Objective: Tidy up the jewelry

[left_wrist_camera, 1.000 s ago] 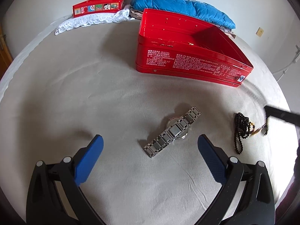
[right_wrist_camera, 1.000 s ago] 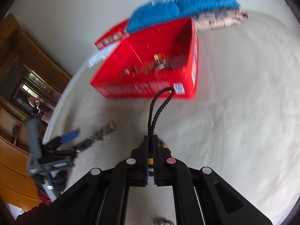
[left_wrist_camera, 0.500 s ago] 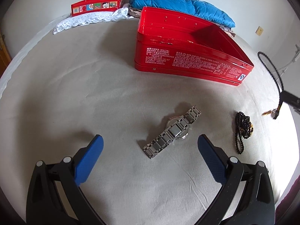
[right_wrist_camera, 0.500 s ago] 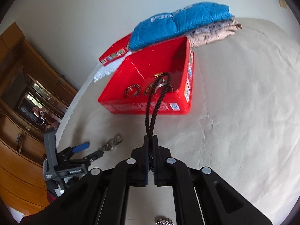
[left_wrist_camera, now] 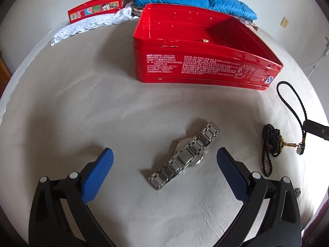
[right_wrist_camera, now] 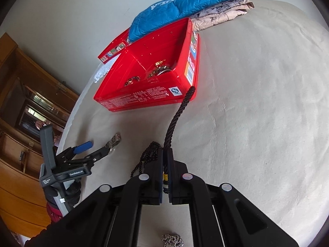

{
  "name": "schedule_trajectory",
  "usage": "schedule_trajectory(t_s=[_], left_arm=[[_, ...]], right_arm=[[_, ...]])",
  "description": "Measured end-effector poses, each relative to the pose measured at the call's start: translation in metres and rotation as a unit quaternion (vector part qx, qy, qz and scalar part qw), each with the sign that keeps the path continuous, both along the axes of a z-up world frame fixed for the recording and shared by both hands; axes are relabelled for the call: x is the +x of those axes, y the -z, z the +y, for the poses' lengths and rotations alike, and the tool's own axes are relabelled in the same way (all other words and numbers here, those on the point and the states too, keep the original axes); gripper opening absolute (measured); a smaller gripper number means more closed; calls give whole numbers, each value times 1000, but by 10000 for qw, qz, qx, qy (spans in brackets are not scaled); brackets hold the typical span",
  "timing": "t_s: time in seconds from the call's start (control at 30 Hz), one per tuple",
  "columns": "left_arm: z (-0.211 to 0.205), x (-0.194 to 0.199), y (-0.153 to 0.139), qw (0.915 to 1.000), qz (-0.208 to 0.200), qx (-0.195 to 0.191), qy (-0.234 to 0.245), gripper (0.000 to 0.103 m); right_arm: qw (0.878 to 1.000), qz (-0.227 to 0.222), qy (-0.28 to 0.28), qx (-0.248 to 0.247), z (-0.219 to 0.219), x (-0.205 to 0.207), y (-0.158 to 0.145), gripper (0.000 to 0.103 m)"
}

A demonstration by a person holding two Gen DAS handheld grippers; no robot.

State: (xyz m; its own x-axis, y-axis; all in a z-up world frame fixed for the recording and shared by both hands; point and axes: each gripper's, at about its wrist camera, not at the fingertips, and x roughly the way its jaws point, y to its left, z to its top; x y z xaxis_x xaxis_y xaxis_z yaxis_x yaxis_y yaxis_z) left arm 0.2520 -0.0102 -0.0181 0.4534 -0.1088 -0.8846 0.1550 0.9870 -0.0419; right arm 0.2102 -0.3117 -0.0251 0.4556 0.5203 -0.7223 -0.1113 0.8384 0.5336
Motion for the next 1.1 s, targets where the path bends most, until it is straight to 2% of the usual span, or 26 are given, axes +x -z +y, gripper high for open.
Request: schedule_trajectory(t_s=[0.17, 0.27, 0.33, 0.4, 0.43, 0.5, 0.73, 1.1], left_arm=[[-6, 3, 8, 9998, 116, 84, 151, 99], [-11, -1, 8, 9992, 26, 253, 302, 79], [-13, -4, 5, 9989, 10, 206, 421, 60], [-15, -6, 3, 9986, 8, 155, 503, 47], [-16, -8, 3, 9984, 8, 115, 547, 35], [-17, -10, 1, 9984, -40, 82, 559, 30], [-7, -14, -6, 9991, -97, -249, 344, 30], [4, -29, -63, 9947, -691, -712, 279, 30]], right_arm=[[10000, 58, -25, 41, 2, 2, 4, 3], [9999, 118, -7, 64, 2, 3, 7, 3], [9999, 147, 8, 65, 2, 4, 9, 3], [9999, 158, 13, 65, 2, 5, 9, 3], [9999, 158, 16, 61, 2, 5, 9, 3], [9999, 158, 16, 59, 4, 4, 8, 3], [9999, 38, -6, 118, 9, 1, -3, 3], [9984, -481, -124, 262, 18, 1, -45, 3]])
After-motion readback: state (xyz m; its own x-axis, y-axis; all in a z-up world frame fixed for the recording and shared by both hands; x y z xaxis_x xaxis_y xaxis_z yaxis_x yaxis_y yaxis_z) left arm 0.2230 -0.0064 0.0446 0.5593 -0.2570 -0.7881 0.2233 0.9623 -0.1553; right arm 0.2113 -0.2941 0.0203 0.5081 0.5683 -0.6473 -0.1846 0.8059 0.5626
